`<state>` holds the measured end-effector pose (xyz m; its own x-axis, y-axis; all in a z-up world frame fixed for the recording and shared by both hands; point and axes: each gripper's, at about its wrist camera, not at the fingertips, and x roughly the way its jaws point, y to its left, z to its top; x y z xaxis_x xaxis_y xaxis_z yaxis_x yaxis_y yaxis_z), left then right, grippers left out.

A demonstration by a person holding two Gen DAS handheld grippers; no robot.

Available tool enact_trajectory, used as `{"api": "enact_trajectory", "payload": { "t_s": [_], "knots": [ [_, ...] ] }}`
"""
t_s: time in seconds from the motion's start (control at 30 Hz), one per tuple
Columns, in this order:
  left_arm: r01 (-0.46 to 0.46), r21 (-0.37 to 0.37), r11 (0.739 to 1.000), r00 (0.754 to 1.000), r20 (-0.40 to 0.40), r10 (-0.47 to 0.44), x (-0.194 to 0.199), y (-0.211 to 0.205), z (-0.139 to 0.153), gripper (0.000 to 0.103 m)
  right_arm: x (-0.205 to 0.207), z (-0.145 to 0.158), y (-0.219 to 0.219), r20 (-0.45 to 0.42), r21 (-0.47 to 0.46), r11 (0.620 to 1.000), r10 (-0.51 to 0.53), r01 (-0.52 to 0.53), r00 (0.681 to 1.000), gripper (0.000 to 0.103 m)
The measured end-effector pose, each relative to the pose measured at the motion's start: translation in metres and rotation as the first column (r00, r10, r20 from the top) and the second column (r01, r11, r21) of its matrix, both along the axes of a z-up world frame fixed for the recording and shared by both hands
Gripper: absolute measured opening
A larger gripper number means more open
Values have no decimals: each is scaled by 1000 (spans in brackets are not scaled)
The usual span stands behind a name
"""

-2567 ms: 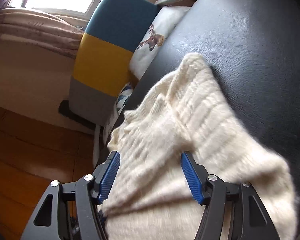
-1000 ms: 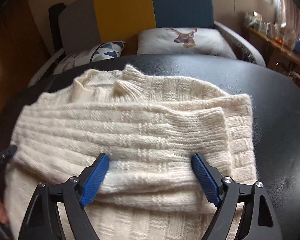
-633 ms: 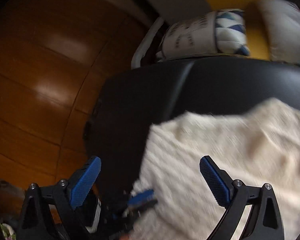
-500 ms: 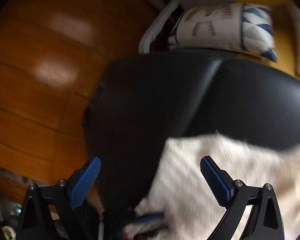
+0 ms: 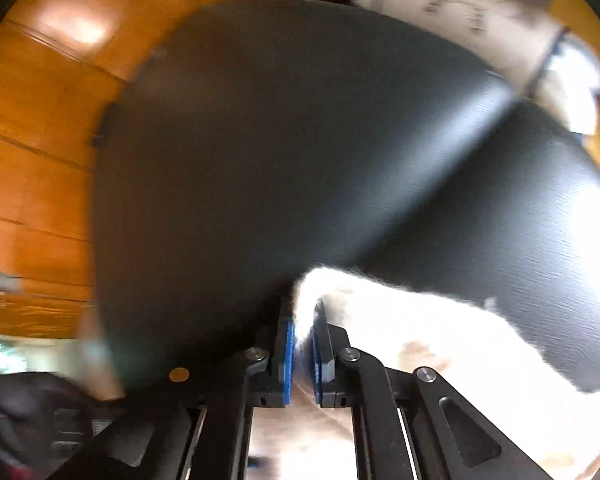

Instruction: Fold clothes

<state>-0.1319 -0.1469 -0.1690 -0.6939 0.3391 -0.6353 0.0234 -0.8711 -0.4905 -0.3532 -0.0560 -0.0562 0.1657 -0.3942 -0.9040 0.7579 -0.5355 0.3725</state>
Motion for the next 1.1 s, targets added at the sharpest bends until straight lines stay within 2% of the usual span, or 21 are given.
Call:
{"api": "enact_trajectory", "payload": {
  "t_s": [0.07, 0.13, 0.17, 0.2, 0.3, 0.4, 0.47, 0.53, 0.63, 0.67, 0.8, 0.9, 0.97, 1.03, 1.1],
  "knots": [
    [6, 2, 1000, 1000, -1, -6, 0, -1, 0, 20, -9, 9, 13, -80, -11, 995, -99, 98, 992, 5],
    [15, -2, 1000, 1000, 0, -15, 1, -1, -1, 20, -14, 15, 28, -95, -28, 985, -173, 171, 980, 8],
    [20, -4, 1000, 1000, 0, -20, 1, -1, -1, 20, -13, 19, 35, -129, -28, 981, -193, 190, 973, 16],
    [24, -2, 1000, 1000, -1, -24, 1, -1, -1, 20, -10, 25, 42, -171, -22, 978, -208, 207, 963, 18],
    [34, 0, 999, 999, 0, -34, 1, -4, -3, 20, -6, 43, 78, -135, -101, 947, -318, 306, 939, 26],
    [38, -22, 999, 999, 1, -38, 1, -2, -2, 20, 20, 57, 111, -114, -174, 935, -330, 308, 937, 33],
    [39, -44, 998, 999, 3, -39, 1, 1, -1, 20, 42, 51, 135, -119, -149, 940, -324, 306, 938, 37],
    [41, -75, 996, 999, 5, -41, 1, 5, 0, 20, 64, 35, 160, -151, -75, 940, -340, 332, 928, 37],
    [51, -132, 990, 999, 11, -50, -2, 11, 3, 20, 81, 10, 208, -188, -72, 908, -419, 413, 888, 34],
    [53, -155, 986, 999, 14, -52, -4, 13, 5, 20, 85, 6, 224, -182, -103, 891, -454, 443, 872, 29],
    [63, -215, 975, 998, 17, -60, -1, 20, 8, 20, 94, 2, 257, -86, -227, 802, -581, 552, 809, 27],
    [66, -205, 977, 998, 16, -64, 0, 17, 8, 20, 108, 15, 281, -52, -289, 741, -645, 607, 763, 39],
    [66, -227, 972, 998, 16, -64, 1, 20, 8, 20, 116, 29, 303, -66, -334, 706, -678, 624, 732, 69],
    [67, -269, 961, 998, 16, -65, 1, 26, 9, 20, 121, 38, 319, -88, -342, 678, -712, 651, 696, 73],
    [71, -331, 941, 997, 19, -69, -2, 35, 10, 20, 133, 30, 354, -83, -307, 637, -758, 707, 647, 75]
  ]
}}
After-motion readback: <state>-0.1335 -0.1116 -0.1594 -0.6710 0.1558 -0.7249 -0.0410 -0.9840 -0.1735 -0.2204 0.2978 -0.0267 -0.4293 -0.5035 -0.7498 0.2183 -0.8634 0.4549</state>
